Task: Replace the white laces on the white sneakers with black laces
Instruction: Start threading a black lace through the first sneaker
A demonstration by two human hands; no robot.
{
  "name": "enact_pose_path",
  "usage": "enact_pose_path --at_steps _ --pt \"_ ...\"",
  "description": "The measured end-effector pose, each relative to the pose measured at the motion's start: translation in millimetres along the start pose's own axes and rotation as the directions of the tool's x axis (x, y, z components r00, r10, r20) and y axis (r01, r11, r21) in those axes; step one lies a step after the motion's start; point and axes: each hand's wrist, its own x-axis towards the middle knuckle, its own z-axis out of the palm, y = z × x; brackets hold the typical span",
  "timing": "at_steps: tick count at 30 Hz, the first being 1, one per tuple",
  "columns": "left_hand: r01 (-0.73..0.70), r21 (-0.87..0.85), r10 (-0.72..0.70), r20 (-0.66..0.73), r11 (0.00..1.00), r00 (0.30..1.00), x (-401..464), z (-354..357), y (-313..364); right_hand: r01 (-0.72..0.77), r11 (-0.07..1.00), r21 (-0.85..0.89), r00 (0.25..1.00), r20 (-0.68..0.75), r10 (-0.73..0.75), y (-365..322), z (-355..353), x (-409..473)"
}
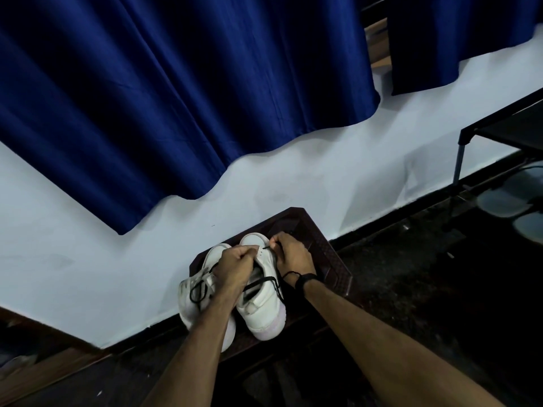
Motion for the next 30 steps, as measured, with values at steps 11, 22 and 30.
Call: enact_pose_path --at_steps 11,22,30 --pt "-0.031 0.201 0.037 -0.028 0.979 0.999 -1 5 4 0.028 0.999 0.02 0.999 -0.022 -0.028 -5 -1 -4" --pt "-0.058 0.615 0.177 -0.135 0.787 0.975 -7 13 19 0.009 0.993 0.122 0.999 -0.033 -0.005 -4 -4 -5" --pt "-0.117 0.715 0.19 -0.022 0.689 0.982 -12 2 41 -0.039 0.998 0.04 0.999 0.002 0.039 -30 -40 -23"
